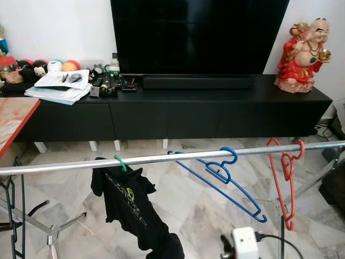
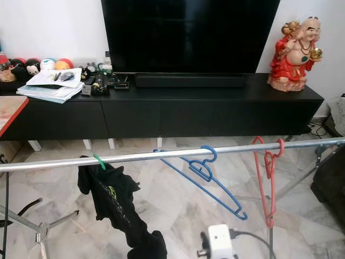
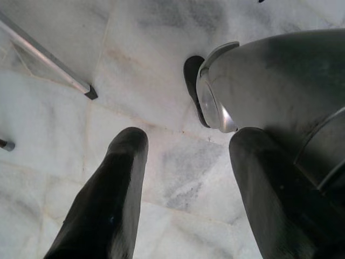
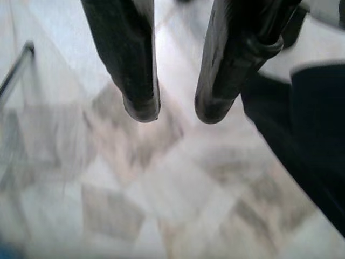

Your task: Hang hanger

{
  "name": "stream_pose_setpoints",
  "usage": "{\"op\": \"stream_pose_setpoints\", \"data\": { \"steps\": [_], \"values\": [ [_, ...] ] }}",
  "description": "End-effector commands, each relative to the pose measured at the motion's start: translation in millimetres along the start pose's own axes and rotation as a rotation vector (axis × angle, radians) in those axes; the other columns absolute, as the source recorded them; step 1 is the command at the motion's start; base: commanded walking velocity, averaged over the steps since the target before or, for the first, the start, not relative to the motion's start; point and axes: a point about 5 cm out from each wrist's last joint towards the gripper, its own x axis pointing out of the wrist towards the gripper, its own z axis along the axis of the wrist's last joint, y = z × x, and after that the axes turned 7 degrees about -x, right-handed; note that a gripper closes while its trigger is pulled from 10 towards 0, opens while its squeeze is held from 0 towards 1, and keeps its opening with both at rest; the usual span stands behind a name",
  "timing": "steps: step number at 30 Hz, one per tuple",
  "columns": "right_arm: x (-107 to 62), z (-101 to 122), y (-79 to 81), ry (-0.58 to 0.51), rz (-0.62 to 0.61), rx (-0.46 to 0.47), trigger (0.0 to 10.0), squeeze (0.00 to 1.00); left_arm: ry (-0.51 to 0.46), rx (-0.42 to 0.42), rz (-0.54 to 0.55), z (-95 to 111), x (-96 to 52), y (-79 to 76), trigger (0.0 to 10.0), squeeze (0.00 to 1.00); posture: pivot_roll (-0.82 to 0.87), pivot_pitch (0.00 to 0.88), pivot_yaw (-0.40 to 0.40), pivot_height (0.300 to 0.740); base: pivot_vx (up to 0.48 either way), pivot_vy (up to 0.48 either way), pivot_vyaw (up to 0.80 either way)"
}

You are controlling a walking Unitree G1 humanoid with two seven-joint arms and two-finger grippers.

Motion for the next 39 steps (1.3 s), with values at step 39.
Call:
{"op": "stream_pose_setpoints", "data": {
  "steps": [39],
  "values": [
    [-3.1,-63.3,-8.5,0.327,-0.155,0.343,10.0,0.0,0.002,0.011,0.001,1.2,-0.5,4.8,10.0,0.0,0.13,0.0,0.013,0.74,-0.031,0.0,0.0]
  ]
}}
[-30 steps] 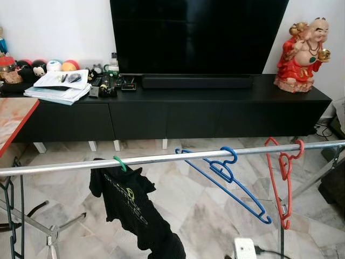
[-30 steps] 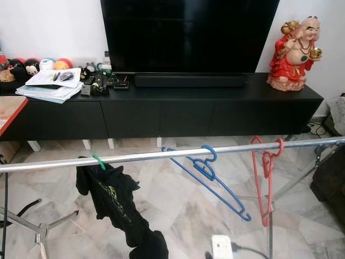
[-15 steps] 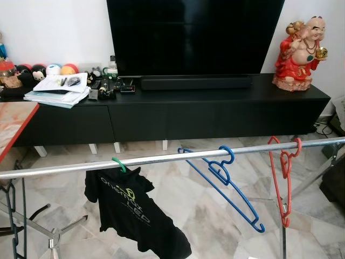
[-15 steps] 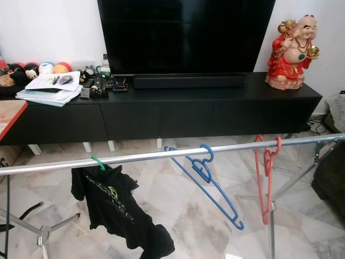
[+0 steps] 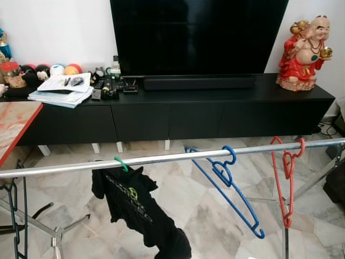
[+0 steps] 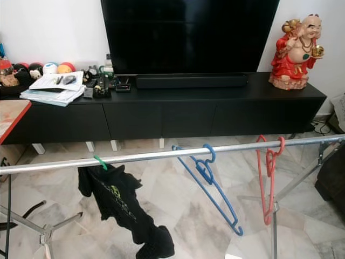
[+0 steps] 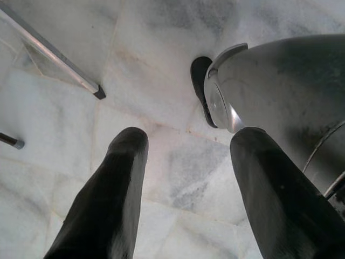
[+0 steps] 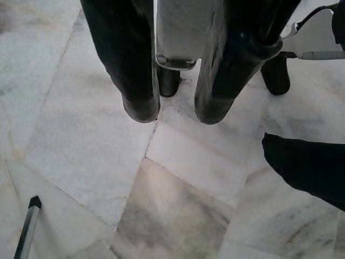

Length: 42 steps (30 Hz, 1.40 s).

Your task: Hang hanger

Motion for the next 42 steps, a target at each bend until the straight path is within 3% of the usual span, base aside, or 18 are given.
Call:
{"op": "stream_pose_setpoints", "data": {
  "steps": [1,30,42],
  "values": [
    [-0.2,-1.5,-1.2,-0.001,0.0,0.005,10.0,0.0,0.007,0.011,0.005,-1.6,-0.7,3.3,10.0,0.0,0.13,0.0,0.012,0.74,-0.24,0.0,0.0],
    [-0.4,-0.8,-1.2,-0.02,0.003,0.006,10.0,0.0,0.007,0.006,0.002,-1.2,-0.5,2.4,10.0,0.0,0.14,0.0,0.009,0.74,-0.271,0.0,0.0],
    [-0.6,-2.8,-0.2,-0.012,0.004,-0.001,10.0,0.0,0.005,0.0,0.008,-1.6,-0.6,2.7,10.0,0.0,0.14,0.0,0.009,0.74,0.0,0.0,0.0]
  ]
}}
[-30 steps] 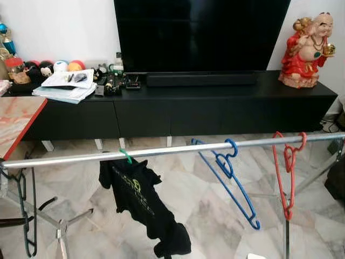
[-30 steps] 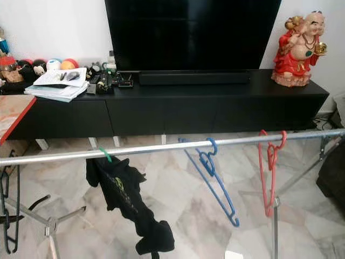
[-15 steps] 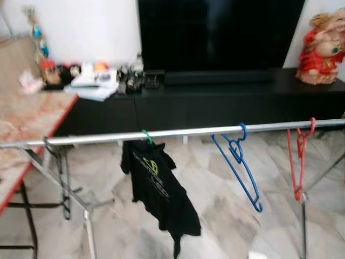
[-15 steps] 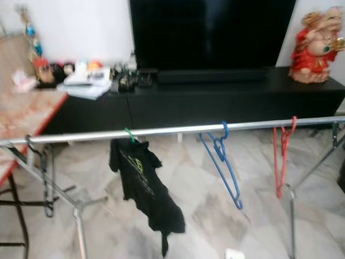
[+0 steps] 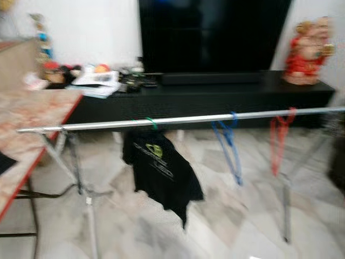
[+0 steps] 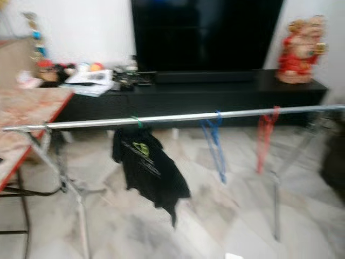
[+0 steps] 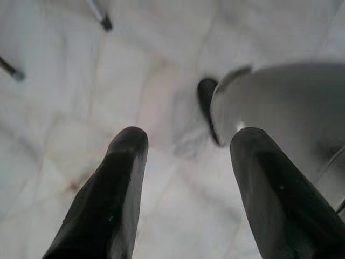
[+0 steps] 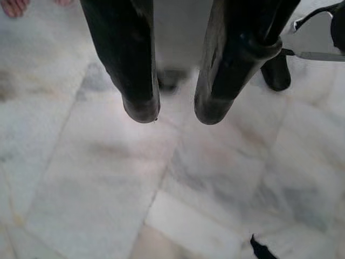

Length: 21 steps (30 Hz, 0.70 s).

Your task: Hang hanger

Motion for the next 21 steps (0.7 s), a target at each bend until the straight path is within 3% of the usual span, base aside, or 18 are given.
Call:
{"op": "stream_pose_setpoints", "data": {
  "steps": [1,9,21],
  "values": [
    [1.3,10.4,-0.3,-0.028,-0.001,-0.013,10.0,0.0,0.033,-0.002,0.0,-10.1,-1.1,-1.8,10.0,0.0,0.14,0.0,0.009,0.74,0.0,0.0,0.0],
    [1.1,7.2,0.5,-0.008,0.005,-0.032,10.0,0.0,0.034,-0.001,-0.004,-11.3,-1.3,-2.7,10.0,0.0,0.14,0.0,0.008,0.74,0.0,0.0,-0.11],
    [0.9,5.1,2.7,0.002,0.016,-0.067,10.0,0.0,0.033,0.027,-0.002,-11.1,-1.3,-2.7,10.0,0.0,0.14,0.0,0.005,0.74,0.0,0.0,-0.78]
  ]
}}
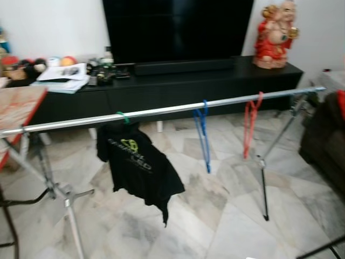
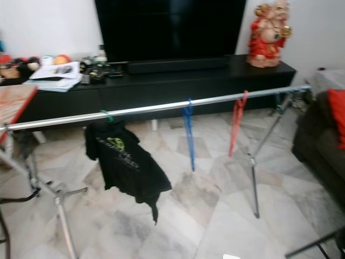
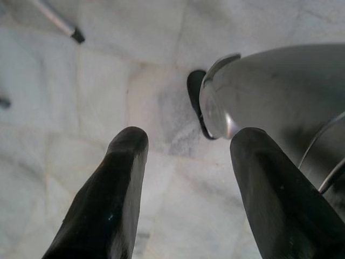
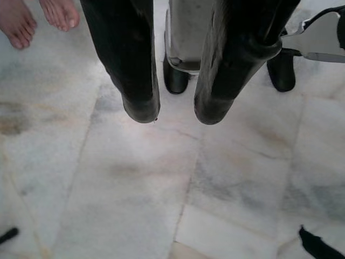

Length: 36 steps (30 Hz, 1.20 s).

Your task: Hang hanger

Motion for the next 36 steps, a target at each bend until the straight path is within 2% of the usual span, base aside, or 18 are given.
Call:
{"op": "stream_pose_setpoints", "data": {
  "steps": [1,5,15,19,22,25,36],
  "values": [
    [-0.4,-3.7,2.2,0.015,0.008,-0.01,10.0,0.0,0.02,0.04,0.009,-4.2,-0.9,2.5,10.0,0.0,0.14,0.0,0.005,0.74,0.0,0.0,-0.76],
    [-0.4,-3.8,2.7,0.017,0.008,-0.012,10.0,0.0,0.031,0.08,0.018,-4.0,-0.8,3.9,10.0,0.0,0.14,0.0,0.009,0.74,0.0,-0.07,-0.76],
    [-0.1,-1.9,4.5,0.015,0.01,-0.017,10.0,0.0,0.03,0.066,0.027,-2.9,-0.8,5.4,10.0,0.0,0.14,0.0,0.016,0.74,0.0,0.0,-0.76],
    [0.0,-1.2,4.7,0.013,0.011,-0.014,10.0,0.0,0.024,0.085,0.024,-1.3,-0.6,5.3,10.0,0.0,0.13,0.0,0.018,0.74,0.0,0.0,-0.76],
    [-0.1,-2.0,4.7,0.016,0.007,-0.01,10.0,0.0,0.029,0.103,0.033,-1.8,-0.8,6.2,10.0,0.0,0.13,0.0,0.024,0.74,0.0,-0.426,-0.76],
    [-0.3,-3.6,4.4,0.021,0.001,-0.003,10.0,0.0,0.035,0.078,0.034,-3.9,-1.0,6.2,10.0,0.0,0.12,0.0,0.027,0.74,0.0,0.0,-0.75],
    [-0.7,-6.2,4.7,0.026,-0.001,0.002,10.0,0.0,0.035,0.089,0.035,-5.5,-1.5,6.9,10.0,0.0,0.12,0.0,0.03,0.74,0.0,0.0,-0.76]
  ]
}}
